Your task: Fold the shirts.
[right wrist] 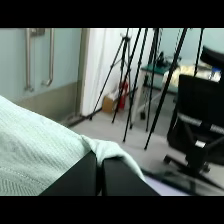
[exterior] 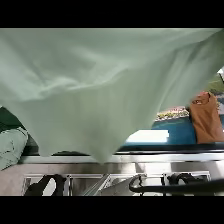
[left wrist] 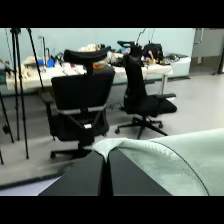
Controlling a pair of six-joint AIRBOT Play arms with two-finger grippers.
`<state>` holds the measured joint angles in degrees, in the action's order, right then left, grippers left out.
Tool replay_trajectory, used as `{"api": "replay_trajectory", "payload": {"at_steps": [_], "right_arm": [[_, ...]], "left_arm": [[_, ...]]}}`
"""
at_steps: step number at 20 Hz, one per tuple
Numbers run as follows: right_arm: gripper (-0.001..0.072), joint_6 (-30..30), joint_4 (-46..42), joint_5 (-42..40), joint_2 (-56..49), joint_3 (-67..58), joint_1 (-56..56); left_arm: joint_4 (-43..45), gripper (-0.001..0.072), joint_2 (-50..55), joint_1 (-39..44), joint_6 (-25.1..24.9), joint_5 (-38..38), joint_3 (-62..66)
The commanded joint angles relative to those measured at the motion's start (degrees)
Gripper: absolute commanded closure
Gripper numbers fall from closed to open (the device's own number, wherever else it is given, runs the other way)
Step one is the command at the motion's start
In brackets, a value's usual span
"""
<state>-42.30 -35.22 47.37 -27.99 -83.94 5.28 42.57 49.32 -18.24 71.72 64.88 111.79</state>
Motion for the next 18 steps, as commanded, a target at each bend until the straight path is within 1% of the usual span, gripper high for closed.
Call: {"api": "replay_trajectory", "payload": {"at_steps": [1,3,6,8,9,11,13,15,16,17,18], "right_arm": [[0.0694,0.5,-0.1,5.1,-10.2,0.0,0.0],[0.0694,0.5,0.0,7.7,-19.5,0.0,-0.1],[0.0694,0.5,-0.1,7.8,-33.3,0.0,-0.1],[0.0694,0.5,-0.1,6.6,-42.0,0.0,-0.1],[0.0694,0.5,-0.1,6.1,-46.1,0.0,-0.1],[0.0694,0.3,-0.1,5.1,-52.9,0.0,-0.1],[0.0694,0.3,-0.1,4.8,-58.2,0.0,0.0],[0.0693,0.3,-0.1,3.4,-61.2,0.0,0.0],[0.069,0.3,-0.1,2.8,-61.7,0.0,0.0],[0.0637,0.3,-0.1,2.6,-61.5,-0.3,0.3],[0.0473,0.3,-0.3,3.4,-61.1,-1.3,1.0]], "left_arm": [[-5.9,0.0694,6.8,2.1,-4.3,-0.8,-7.3],[-6.1,0.0694,13.8,7.6,-7.2,-2.8,-11.3],[-6.1,0.0694,28.4,16.8,-12.7,-9.0,-14.3],[-6.1,0.0693,39.5,20.7,-13.3,-14.9,-13.5],[-6.1,0.0694,45.6,22.0,-13.3,-15.7,-11.4],[-6.3,0.0693,56.8,23.4,-12.4,-13.6,-5.2],[-6.3,0.0691,65.2,24.2,-8.7,-12.0,1.1],[-6.3,0.0689,70.1,24.4,-4.8,-11.8,6.0],[-6.3,0.0667,70.8,24.2,-3.5,-11.5,7.2],[-6.4,0.0344,70.3,23.5,-3.2,-10.8,7.2],[-6.4,0.005,69.0,22.8,-2.7,-10.1,6.4]]}}
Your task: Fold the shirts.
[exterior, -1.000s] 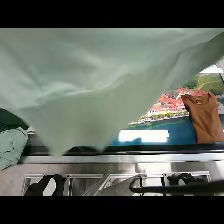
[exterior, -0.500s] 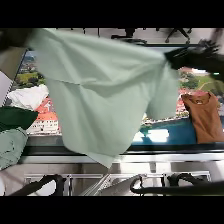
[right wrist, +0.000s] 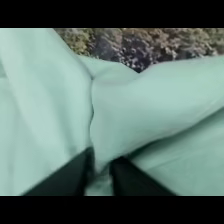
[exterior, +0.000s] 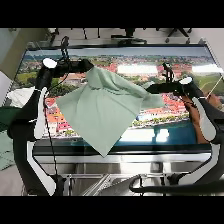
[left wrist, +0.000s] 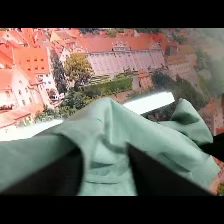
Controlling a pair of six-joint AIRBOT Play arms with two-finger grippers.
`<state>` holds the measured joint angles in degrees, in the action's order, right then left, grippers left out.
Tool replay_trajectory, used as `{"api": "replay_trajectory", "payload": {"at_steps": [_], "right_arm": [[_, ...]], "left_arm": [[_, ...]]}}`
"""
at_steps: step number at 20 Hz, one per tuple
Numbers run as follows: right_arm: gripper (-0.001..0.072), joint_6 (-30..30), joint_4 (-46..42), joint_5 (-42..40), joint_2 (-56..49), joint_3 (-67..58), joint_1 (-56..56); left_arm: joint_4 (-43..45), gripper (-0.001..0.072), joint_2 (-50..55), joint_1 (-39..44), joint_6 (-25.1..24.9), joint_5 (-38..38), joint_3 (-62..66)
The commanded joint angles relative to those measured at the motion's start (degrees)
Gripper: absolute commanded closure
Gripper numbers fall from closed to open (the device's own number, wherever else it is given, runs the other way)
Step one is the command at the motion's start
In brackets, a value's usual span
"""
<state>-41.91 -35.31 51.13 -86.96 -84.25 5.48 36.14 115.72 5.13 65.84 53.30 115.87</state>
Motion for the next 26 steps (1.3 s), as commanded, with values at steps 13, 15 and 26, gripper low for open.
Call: {"api": "replay_trajectory", "payload": {"at_steps": [13,15,26], "right_arm": [[0.0272,-8.5,-2.0,9.8,-8.3,-11.0,12.9],[0.0278,-8.5,-2.0,9.9,-10.3,-11.0,11.7],[0.0456,-7.4,-1.9,12.0,-12.0,-11.1,5.2]], "left_arm": [[16.8,0.0037,-30.7,-11.6,13.8,29.7,-35.7],[19.9,0.0037,-36.5,-11.2,14.2,27.3,-46.8],[12.1,0.0037,-51.0,4.4,17.0,-4.3,-88.1]]}}
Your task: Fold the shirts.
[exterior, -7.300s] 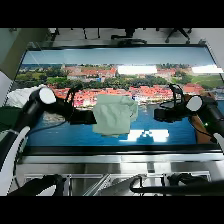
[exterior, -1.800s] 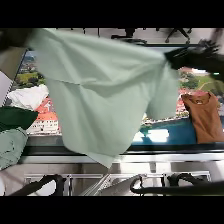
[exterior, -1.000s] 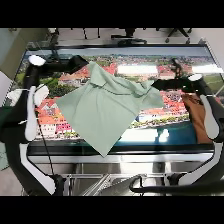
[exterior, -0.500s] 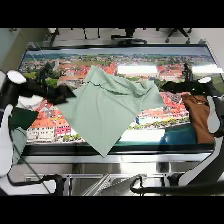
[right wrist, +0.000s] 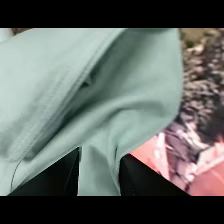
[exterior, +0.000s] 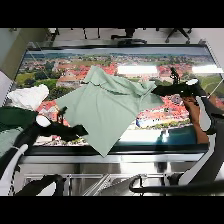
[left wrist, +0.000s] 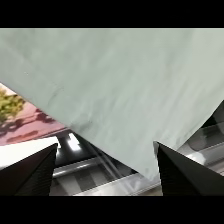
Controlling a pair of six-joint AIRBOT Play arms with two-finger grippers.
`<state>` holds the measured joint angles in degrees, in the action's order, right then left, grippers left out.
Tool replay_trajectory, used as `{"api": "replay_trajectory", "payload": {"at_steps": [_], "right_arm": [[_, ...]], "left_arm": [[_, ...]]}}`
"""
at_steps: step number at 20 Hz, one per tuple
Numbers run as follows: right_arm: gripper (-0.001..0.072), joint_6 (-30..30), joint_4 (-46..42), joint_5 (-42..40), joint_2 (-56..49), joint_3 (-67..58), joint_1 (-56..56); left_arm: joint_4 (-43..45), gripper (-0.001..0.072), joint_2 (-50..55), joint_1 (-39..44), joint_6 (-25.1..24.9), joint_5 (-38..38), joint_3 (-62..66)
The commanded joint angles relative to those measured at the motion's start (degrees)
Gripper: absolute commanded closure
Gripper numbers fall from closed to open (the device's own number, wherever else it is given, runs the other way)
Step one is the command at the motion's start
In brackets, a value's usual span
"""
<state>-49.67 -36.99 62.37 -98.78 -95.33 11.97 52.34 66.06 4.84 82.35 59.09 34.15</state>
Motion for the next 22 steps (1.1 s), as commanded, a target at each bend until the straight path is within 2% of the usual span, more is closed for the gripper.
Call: {"api": "replay_trajectory", "payload": {"at_steps": [1,3,4,5,8,9,12,14,18,22], "right_arm": [[0.0567,0.3,-0.2,1.2,-0.2,0.0,-1.3],[0.0613,0.3,-0.2,2.2,0.0,-0.1,-1.3],[0.0692,0.3,-0.3,2.8,0.3,-0.1,-1.3],[0.0693,0.3,-0.3,3.3,0.7,-0.1,-1.3],[0.0695,0.3,-1.6,5.5,2.9,-0.1,-1.2],[0.0695,-0.1,-4.2,6.1,4.2,0.0,-1.2],[0.0696,-5.9,-17.7,11.2,9.0,1.4,-1.2],[0.0697,-9.2,-23.3,13.8,14.1,7.6,-1.2],[0.0696,-14.2,-23.9,12.8,28.8,29.7,-1.4],[0.0694,-20.7,-21.7,9.0,46.0,50.7,-1.4]], "left_arm": [[-4.3,0.0037,-0.4,5.6,0.4,-10.9,-6.4],[-4.3,0.0037,2.7,6.8,0.2,-12.2,-4.8],[-4.3,0.0038,4.4,7.2,0.0,-13.0,-3.5],[-4.3,0.0101,6.5,7.4,-0.5,-13.5,-1.6],[-3.9,0.0562,11.6,6.3,-2.7,-12.4,6.4],[-3.9,0.0692,12.5,4.9,-5.0,-11.2,9.6],[-3.3,0.0692,13.5,-1.9,-9.7,-8.3,19.5],[-1.0,0.0692,15.0,-7.2,-13.6,-4.1,26.3],[-0.9,0.0692,23.2,-15.3,-17.4,8.6,37.4],[-1.0,0.0692,31.8,-16.1,-18.0,14.3,46.2]]}}
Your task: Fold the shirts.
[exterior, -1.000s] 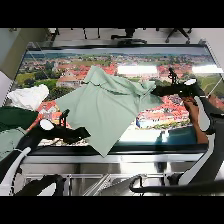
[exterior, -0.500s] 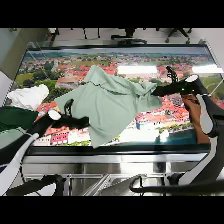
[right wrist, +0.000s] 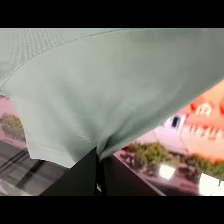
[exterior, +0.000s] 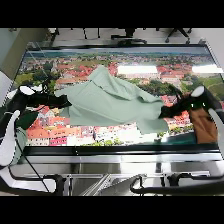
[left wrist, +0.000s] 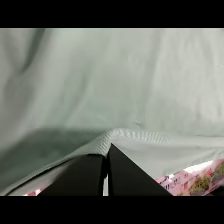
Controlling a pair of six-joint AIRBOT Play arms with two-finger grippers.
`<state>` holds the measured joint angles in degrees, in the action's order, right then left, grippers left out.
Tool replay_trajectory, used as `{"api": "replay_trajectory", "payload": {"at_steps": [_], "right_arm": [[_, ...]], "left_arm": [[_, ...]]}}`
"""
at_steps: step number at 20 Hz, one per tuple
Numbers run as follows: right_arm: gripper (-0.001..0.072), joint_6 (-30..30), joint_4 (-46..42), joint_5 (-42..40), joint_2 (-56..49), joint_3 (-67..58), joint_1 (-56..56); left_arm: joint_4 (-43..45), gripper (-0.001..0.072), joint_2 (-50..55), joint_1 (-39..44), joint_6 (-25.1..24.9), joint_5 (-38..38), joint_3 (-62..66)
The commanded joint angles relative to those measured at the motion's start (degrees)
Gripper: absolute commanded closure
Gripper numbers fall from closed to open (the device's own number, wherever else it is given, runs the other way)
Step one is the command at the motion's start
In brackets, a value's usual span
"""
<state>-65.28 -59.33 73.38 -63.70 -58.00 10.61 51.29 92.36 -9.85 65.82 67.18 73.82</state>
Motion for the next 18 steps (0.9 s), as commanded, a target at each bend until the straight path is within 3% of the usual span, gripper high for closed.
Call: {"api": "replay_trajectory", "payload": {"at_steps": [1,2,3,4,5,6,9,10,11,14,18], "right_arm": [[0.0694,-5.1,2.3,-3.4,14.0,16.1,0.0],[0.0688,-5.1,3.2,-4.8,16.5,17.8,0.0],[0.0683,-5.1,3.1,-5.3,17.9,18.1,0.0],[0.0552,-5.1,3.0,-5.3,18.9,18.1,0.0],[0.0383,-5.1,2.8,-5.1,19.6,18.1,0.0],[0.0338,-5.1,2.4,-4.8,20.0,17.9,0.1],[0.035,-6.3,-5.5,-6.5,20.5,16.5,0.2],[0.035,-6.3,-8.3,-8.9,20.1,15.7,0.2],[0.035,-6.3,-9.6,-11.2,19.1,14.9,0.2],[0.035,-5.0,-8.9,-15.1,12.0,10.6,0.1],[0.035,-4.3,-8.6,-14.8,-0.2,0.2,0.2]], "left_arm": [[0.2,0.069,7.0,-0.6,-1.5,7.4,8.5],[0.1,0.0688,8.3,0.1,-1.2,8.3,10.4],[0.2,0.0603,9.1,0.8,-0.7,9.2,12.2],[0.2,0.0231,9.6,1.3,0.2,10.0,13.6],[0.2,0.0035,9.8,1.5,1.6,11.0,15.0],[0.3,0.0037,9.8,1.4,2.8,12.0,16.2],[0.3,0.0038,9.8,-0.7,4.9,18.2,18.3],[1.0,0.0065,9.8,-1.4,5.9,20.3,18.0],[2.7,0.0139,9.4,-2.1,6.6,21.6,16.5],[7.6,0.0137,6.5,-3.5,6.6,19.8,7.1],[7.5,0.0136,5.2,-4.6,5.9,14.0,-2.4]]}}
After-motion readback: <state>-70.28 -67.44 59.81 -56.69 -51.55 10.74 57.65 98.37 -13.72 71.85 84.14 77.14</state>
